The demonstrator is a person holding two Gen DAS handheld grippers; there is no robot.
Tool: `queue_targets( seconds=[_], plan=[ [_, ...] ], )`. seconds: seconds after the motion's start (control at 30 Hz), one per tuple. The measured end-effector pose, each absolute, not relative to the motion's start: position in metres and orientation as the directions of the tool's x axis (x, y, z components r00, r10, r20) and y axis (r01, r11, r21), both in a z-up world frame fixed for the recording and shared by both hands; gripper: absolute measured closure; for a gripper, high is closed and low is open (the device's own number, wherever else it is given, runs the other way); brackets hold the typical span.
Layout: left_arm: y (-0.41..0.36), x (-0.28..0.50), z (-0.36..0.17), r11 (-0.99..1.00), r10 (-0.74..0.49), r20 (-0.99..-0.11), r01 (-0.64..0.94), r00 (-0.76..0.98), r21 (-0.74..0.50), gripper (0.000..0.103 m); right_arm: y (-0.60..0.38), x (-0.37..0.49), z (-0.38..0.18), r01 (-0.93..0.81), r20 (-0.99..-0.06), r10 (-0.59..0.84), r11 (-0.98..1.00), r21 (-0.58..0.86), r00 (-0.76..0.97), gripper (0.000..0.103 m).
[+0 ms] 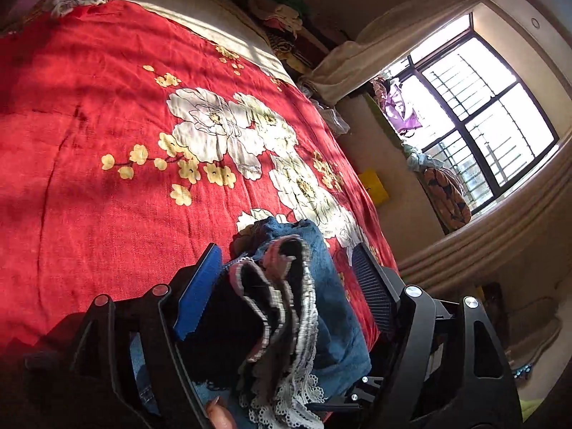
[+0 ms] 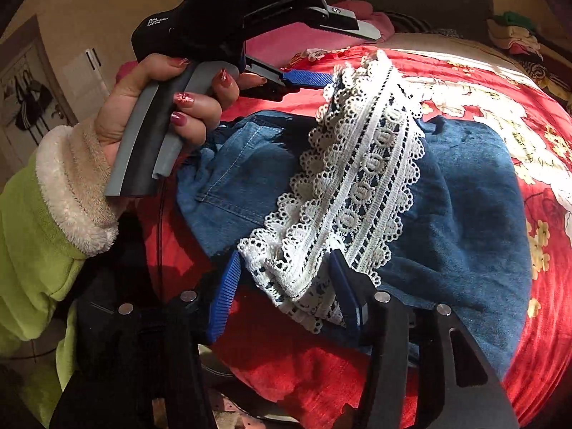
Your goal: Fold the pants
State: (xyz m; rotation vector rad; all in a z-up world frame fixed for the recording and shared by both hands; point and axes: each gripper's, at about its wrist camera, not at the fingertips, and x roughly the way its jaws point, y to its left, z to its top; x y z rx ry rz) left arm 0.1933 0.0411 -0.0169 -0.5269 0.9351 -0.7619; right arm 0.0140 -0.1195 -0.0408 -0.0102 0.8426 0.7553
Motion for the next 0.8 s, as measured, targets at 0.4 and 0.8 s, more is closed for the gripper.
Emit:
queue_targets(
  seconds=[0.4, 0.8],
  plan=[
    [-0.007, 0.211, -0.047, 0.791, -0.611, -0.728, 0.268, 0.312, -0.55, 0.08, -0.247, 0.048, -0.031, -0.211, -0.678, 0.401, 0.913, 0.349, 0.616, 0.039],
    [-0.006, 0.228, -0.044, 0.805, -0.593, -0.725, 0.264, 0.351, -0.531, 0.089, -0.249, 0.083, -0.071, -0.167, -0.754, 0.418, 0.906, 0.389, 0.507, 0.069]
  ],
)
